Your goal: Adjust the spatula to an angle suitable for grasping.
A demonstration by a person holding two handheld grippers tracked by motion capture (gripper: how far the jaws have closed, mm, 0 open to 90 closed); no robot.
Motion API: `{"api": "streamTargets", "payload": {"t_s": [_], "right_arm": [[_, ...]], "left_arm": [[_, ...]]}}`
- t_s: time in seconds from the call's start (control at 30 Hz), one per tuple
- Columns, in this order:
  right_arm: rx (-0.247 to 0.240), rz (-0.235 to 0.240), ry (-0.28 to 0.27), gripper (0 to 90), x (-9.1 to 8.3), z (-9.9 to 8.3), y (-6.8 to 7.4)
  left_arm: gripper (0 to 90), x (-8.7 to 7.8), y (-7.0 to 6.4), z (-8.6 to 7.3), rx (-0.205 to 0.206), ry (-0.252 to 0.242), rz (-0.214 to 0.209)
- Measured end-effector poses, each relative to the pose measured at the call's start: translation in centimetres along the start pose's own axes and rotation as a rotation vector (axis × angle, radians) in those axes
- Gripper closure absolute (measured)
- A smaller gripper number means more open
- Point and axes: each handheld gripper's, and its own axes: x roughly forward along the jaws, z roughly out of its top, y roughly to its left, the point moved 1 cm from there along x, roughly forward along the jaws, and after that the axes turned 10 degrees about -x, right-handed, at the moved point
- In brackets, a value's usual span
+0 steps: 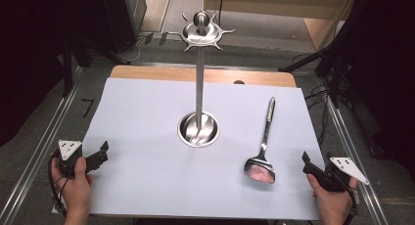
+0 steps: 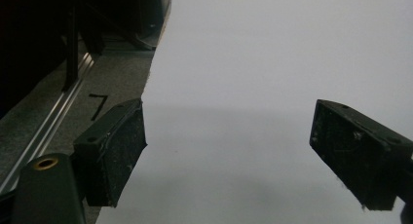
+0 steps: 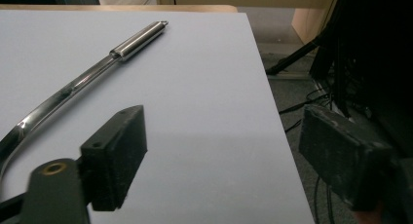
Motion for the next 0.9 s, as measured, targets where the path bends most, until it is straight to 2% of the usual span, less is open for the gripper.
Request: {"api": "streamTargets", "payload": {"t_s": [0.2,0.27,0.4,0.47,0.5,0.53,0.57,0.6,0.67,0.73,0.77,0.8,0.83,0.87,0.9], "right_arm": [[0.021,0.005,0.003,16.2,0.0,0.4,-0.2],[0.005,-0.026,0.031,18.4,0.2,1.0,0.3],[-0.009,-0.032,0.054,20.3,0.3,1.7,0.9],[-0.022,-0.067,0.071,26.2,0.4,2.6,1.4],[-0.022,-0.067,0.071,26.2,0.4,2.6,1.4],[-0.002,-0.067,0.078,29.9,0.5,3.1,1.4],[0.016,-0.042,0.071,33.1,0.6,3.3,1.3],[0.017,-0.041,0.075,37.1,0.8,3.5,1.3],[0.012,-0.054,0.078,40.5,1.0,3.7,1.3],[0.023,-0.067,0.072,52.6,1.5,3.9,1.3],[0.023,-0.067,0.072,52.6,1.5,3.9,1.3],[0.055,-0.054,0.077,63.2,1.8,4.3,1.5],[0.072,-0.034,0.089,66.0,2.0,4.6,1.5],[0.072,-0.034,0.089,66.0,2.0,4.6,1.5],[0.088,-0.015,0.11,70.5,2.3,4.8,1.6]], "left_arm": [[14.2,0.0,0.0,0.0,0.005,-0.003,0.004],[14.2,0.0,0.0,0.0,0.009,-0.001,0.003],[14.3,0.0,0.0,0.0,0.009,-0.001,0.004],[14.3,-0.1,-0.1,0.0,0.012,-0.001,0.005],[14.3,-0.1,-0.1,0.0,0.012,-0.001,0.005],[14.4,-0.1,-0.1,0.0,0.013,0.0,0.005],[14.3,0.0,-0.1,0.0,0.014,0.0,0.007],[14.3,0.0,-0.1,-0.1,0.014,-0.002,0.009],[14.3,-0.1,-0.1,-0.1,0.015,-0.01,0.005],[14.4,-0.1,-0.1,-0.1,0.017,-0.01,0.005],[14.4,-0.1,-0.1,-0.1,0.017,-0.01,0.005],[14.3,-0.1,-0.1,-0.1,0.016,-0.01,0.005],[14.4,-0.2,-0.1,-0.1,0.019,-0.013,0.004],[14.4,-0.2,-0.1,-0.1,0.019,-0.013,0.004],[14.4,-0.2,-0.1,-0.1,0.018,-0.013,0.002]]}}
